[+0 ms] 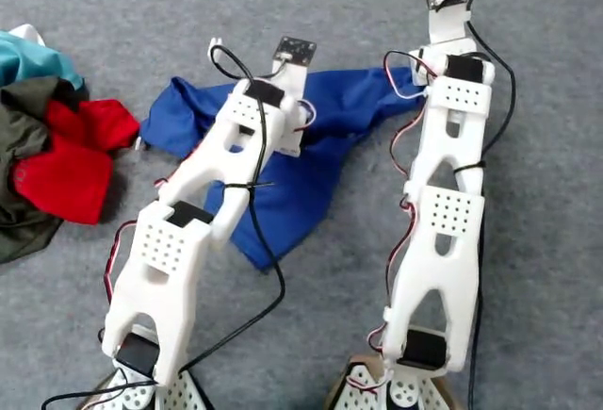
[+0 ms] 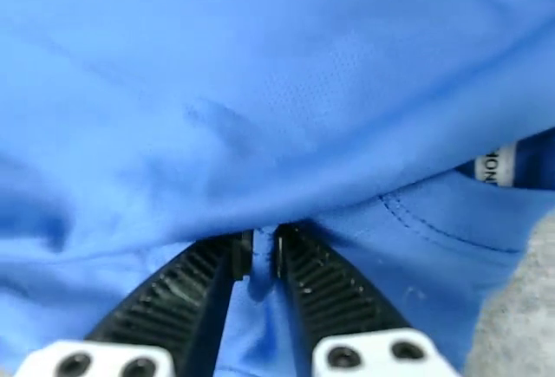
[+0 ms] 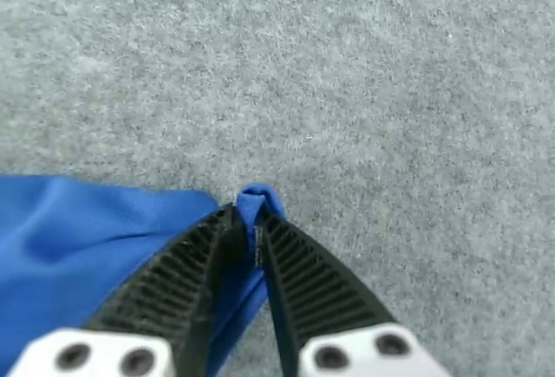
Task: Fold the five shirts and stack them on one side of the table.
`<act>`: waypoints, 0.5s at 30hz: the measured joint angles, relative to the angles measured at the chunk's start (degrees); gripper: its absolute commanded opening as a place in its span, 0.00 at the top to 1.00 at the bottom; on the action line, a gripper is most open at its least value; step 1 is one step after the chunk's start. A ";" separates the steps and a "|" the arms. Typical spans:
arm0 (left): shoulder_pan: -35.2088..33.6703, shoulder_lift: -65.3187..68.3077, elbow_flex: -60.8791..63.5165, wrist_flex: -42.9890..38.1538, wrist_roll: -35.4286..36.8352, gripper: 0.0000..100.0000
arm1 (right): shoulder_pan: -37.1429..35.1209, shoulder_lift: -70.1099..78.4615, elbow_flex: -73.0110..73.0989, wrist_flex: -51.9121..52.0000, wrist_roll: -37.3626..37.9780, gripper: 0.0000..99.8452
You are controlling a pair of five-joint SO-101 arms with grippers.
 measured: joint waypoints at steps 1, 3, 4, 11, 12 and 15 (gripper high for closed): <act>0.00 0.00 -1.85 2.20 0.00 0.95 | 0.00 0.00 0.00 0.00 0.00 1.00; 0.00 0.18 -5.80 5.89 0.00 0.95 | 0.00 0.00 0.00 0.00 0.00 1.00; 0.00 0.26 -7.91 7.56 0.00 0.95 | 0.00 0.00 0.00 0.00 0.00 1.00; -0.09 4.66 -12.22 10.11 0.00 0.95 | 0.00 0.00 0.00 0.00 0.00 1.00; -0.09 5.45 -12.22 10.11 0.00 0.94 | 0.00 0.00 0.00 0.00 0.00 1.00; -0.09 7.12 -12.22 10.02 0.00 0.86 | 0.00 0.00 0.00 0.00 0.00 1.00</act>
